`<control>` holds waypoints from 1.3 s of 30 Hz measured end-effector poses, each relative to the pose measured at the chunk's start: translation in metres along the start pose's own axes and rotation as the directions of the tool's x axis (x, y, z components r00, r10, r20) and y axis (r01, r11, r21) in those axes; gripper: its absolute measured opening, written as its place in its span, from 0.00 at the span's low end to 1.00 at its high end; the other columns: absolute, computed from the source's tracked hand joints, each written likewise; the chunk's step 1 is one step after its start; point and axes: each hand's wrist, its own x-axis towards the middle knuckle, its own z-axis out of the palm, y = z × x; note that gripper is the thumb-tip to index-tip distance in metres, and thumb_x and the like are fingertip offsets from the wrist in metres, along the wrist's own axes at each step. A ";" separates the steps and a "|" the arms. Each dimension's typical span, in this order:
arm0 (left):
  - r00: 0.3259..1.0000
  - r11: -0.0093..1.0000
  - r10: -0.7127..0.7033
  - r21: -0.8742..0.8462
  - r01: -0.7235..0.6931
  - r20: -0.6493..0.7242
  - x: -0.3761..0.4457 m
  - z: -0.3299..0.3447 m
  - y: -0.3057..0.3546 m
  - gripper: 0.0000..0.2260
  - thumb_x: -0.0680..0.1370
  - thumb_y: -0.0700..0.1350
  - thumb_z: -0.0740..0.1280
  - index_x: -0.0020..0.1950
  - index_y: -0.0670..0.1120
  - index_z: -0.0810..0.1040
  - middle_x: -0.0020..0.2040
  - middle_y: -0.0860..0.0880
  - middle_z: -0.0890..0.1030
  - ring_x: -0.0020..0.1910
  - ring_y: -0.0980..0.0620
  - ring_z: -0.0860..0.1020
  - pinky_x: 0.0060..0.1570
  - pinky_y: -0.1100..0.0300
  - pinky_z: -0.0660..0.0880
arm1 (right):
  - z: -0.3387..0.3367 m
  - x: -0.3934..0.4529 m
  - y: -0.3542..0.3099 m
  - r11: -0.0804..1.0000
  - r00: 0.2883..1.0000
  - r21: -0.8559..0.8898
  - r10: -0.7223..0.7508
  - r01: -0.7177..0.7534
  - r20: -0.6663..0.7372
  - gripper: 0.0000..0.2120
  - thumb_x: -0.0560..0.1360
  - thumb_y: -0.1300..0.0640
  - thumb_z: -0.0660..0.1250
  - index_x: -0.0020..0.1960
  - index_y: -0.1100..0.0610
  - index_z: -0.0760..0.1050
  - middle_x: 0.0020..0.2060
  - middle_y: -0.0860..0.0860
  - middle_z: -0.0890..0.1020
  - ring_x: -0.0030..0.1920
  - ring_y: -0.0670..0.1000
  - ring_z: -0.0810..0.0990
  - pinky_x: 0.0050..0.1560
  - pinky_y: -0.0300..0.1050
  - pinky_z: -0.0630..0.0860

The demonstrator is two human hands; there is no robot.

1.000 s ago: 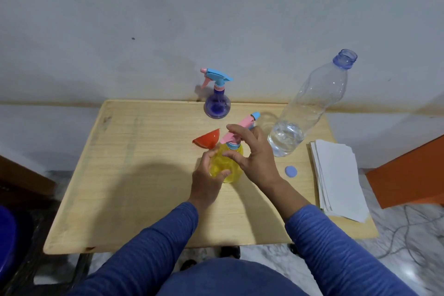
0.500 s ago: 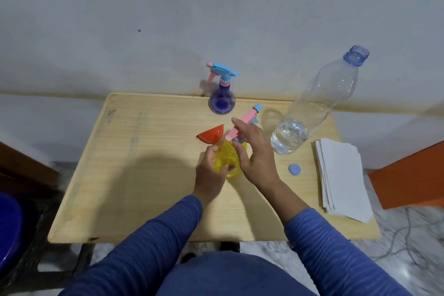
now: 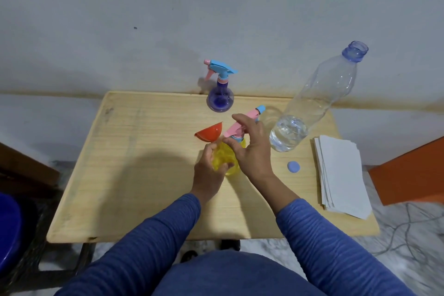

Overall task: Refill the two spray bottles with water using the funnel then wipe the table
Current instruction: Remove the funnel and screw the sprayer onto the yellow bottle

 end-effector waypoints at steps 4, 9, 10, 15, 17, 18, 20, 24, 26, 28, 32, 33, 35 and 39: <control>1.000 1.000 -0.005 -0.004 0.005 0.005 0.001 0.000 0.002 0.23 0.69 0.46 0.73 0.59 0.55 0.69 0.55 0.51 0.78 0.53 0.53 0.77 0.50 0.57 0.77 | -0.002 -0.002 0.000 0.999 0.999 0.022 -0.024 0.023 0.047 0.31 0.72 0.63 0.70 0.68 0.42 0.63 0.51 0.51 0.73 0.49 0.39 0.71 0.52 0.20 0.63; 1.000 1.000 -0.017 -0.006 0.017 0.005 0.000 0.000 0.004 0.22 0.70 0.42 0.73 0.60 0.53 0.70 0.55 0.51 0.79 0.52 0.52 0.77 0.45 0.67 0.73 | -0.001 -0.005 0.004 0.998 0.998 0.008 -0.058 0.058 0.012 0.27 0.71 0.68 0.67 0.67 0.49 0.70 0.49 0.52 0.78 0.47 0.43 0.74 0.53 0.25 0.66; 1.000 1.000 -0.015 -0.005 0.016 0.004 0.001 -0.001 0.003 0.21 0.70 0.42 0.73 0.60 0.53 0.70 0.55 0.51 0.79 0.52 0.52 0.78 0.45 0.66 0.73 | 0.001 -0.004 0.004 0.998 0.998 -0.022 -0.058 0.057 -0.012 0.25 0.70 0.67 0.69 0.65 0.51 0.72 0.48 0.54 0.78 0.46 0.43 0.73 0.52 0.23 0.65; 0.999 0.999 0.033 0.013 -0.033 0.020 0.001 -0.004 0.004 0.21 0.68 0.49 0.70 0.58 0.56 0.69 0.56 0.51 0.78 0.53 0.53 0.76 0.44 0.67 0.70 | -0.004 -0.004 0.009 0.997 0.997 -0.039 -0.067 0.066 -0.023 0.28 0.70 0.59 0.73 0.67 0.46 0.70 0.47 0.53 0.75 0.49 0.48 0.74 0.53 0.30 0.68; 1.000 1.000 0.024 0.010 -0.024 0.014 0.000 -0.002 0.003 0.21 0.69 0.48 0.72 0.58 0.57 0.68 0.56 0.52 0.78 0.53 0.53 0.77 0.45 0.66 0.70 | -0.003 -0.007 0.010 0.997 0.987 -0.068 -0.050 0.040 -0.152 0.35 0.67 0.56 0.76 0.69 0.43 0.63 0.50 0.52 0.73 0.50 0.47 0.71 0.54 0.31 0.67; 1.000 1.000 0.016 0.012 -0.016 0.010 0.000 -0.001 0.003 0.21 0.70 0.46 0.72 0.58 0.56 0.69 0.56 0.52 0.78 0.53 0.53 0.77 0.45 0.65 0.71 | -0.002 -0.009 0.009 0.993 0.973 -0.113 -0.056 0.031 -0.226 0.39 0.66 0.54 0.77 0.69 0.42 0.60 0.52 0.53 0.71 0.51 0.46 0.68 0.54 0.28 0.65; 1.000 1.000 0.012 0.012 -0.012 -0.007 0.001 -0.001 0.002 0.21 0.69 0.45 0.73 0.58 0.55 0.69 0.55 0.51 0.79 0.53 0.51 0.77 0.48 0.60 0.74 | 0.002 -0.011 0.006 0.986 0.960 -0.166 -0.060 0.014 -0.273 0.46 0.63 0.50 0.78 0.70 0.38 0.52 0.58 0.56 0.67 0.58 0.48 0.65 0.56 0.31 0.63; 1.000 1.000 0.006 -0.011 -0.006 -0.009 0.001 -0.001 0.002 0.22 0.70 0.44 0.74 0.59 0.56 0.69 0.55 0.52 0.79 0.53 0.52 0.78 0.51 0.56 0.76 | 0.013 -0.005 0.007 0.994 0.989 -0.112 -0.003 -0.013 -0.149 0.49 0.64 0.51 0.78 0.72 0.36 0.49 0.68 0.57 0.63 0.70 0.54 0.61 0.62 0.33 0.60; 1.000 1.000 -0.003 -0.020 0.003 -0.011 0.000 0.000 0.004 0.22 0.70 0.44 0.74 0.58 0.59 0.69 0.56 0.51 0.79 0.53 0.52 0.78 0.51 0.57 0.76 | 0.016 0.000 0.011 0.995 0.993 -0.097 -0.017 0.005 -0.116 0.45 0.67 0.56 0.76 0.73 0.42 0.50 0.69 0.55 0.65 0.70 0.52 0.62 0.62 0.25 0.55; 1.000 0.999 -0.009 -0.034 0.010 0.012 0.000 -0.002 0.005 0.23 0.69 0.45 0.74 0.58 0.60 0.69 0.58 0.52 0.78 0.56 0.53 0.77 0.55 0.58 0.75 | 0.015 0.005 0.013 0.994 0.994 -0.101 -0.056 0.046 -0.099 0.42 0.69 0.60 0.73 0.73 0.46 0.50 0.68 0.53 0.66 0.68 0.49 0.63 0.62 0.21 0.53; 0.987 0.999 0.043 -0.029 -0.039 0.152 -0.011 -0.013 0.002 0.22 0.70 0.49 0.70 0.62 0.60 0.69 0.63 0.53 0.75 0.62 0.58 0.73 0.60 0.65 0.68 | 0.000 0.013 0.014 0.993 0.993 -0.002 -0.119 0.119 -0.021 0.39 0.71 0.64 0.67 0.72 0.44 0.50 0.68 0.39 0.60 0.68 0.42 0.62 0.68 0.30 0.60; 0.986 0.999 0.043 0.007 -0.045 0.162 -0.015 -0.016 -0.001 0.22 0.70 0.50 0.69 0.63 0.59 0.69 0.62 0.54 0.76 0.62 0.59 0.73 0.59 0.65 0.68 | -0.003 0.015 0.013 0.993 0.994 0.033 -0.111 0.111 -0.013 0.37 0.73 0.63 0.65 0.72 0.42 0.50 0.69 0.36 0.58 0.70 0.41 0.61 0.71 0.38 0.62; 0.991 0.988 0.052 0.137 -0.069 0.123 -0.024 -0.024 -0.008 0.22 0.72 0.49 0.69 0.64 0.54 0.71 0.62 0.54 0.76 0.61 0.58 0.73 0.57 0.66 0.66 | -0.007 0.020 0.008 0.988 0.993 0.098 -0.115 0.117 -0.022 0.34 0.75 0.62 0.62 0.75 0.45 0.51 0.72 0.36 0.58 0.72 0.46 0.63 0.71 0.52 0.64; 0.999 0.948 0.040 0.317 -0.031 -0.021 -0.041 -0.048 -0.034 0.17 0.76 0.45 0.67 0.65 0.46 0.72 0.65 0.50 0.74 0.64 0.53 0.70 0.61 0.67 0.62 | -0.015 0.030 -0.012 0.958 0.995 0.279 -0.085 0.065 0.060 0.22 0.79 0.53 0.58 0.71 0.44 0.58 0.68 0.46 0.68 0.64 0.50 0.73 0.63 0.49 0.74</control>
